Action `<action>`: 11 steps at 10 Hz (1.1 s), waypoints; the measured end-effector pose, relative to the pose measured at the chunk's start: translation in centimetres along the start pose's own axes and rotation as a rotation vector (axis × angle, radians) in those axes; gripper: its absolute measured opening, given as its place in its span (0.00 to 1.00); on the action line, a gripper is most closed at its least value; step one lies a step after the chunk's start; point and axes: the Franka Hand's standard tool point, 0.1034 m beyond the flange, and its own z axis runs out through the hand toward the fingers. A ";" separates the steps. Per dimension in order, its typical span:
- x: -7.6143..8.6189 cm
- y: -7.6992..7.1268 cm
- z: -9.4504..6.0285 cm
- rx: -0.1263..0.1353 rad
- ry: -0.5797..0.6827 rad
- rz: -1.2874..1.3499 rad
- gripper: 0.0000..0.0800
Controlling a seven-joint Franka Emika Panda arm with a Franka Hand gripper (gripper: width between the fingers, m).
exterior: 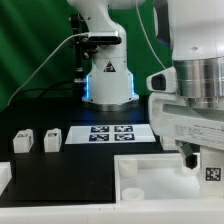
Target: Assemble one leg
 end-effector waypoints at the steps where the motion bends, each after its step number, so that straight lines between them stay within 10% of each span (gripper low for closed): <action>1: 0.0 0.0 0.1 0.000 0.000 -0.070 0.81; 8: 0.0 -0.1 -0.2 -0.037 0.024 -0.489 0.75; 11: 0.0 0.1 0.0 -0.031 0.019 -0.268 0.34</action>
Offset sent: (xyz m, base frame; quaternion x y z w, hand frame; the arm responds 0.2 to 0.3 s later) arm 0.0000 0.0000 0.0000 0.0000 0.0000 -0.1790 0.9838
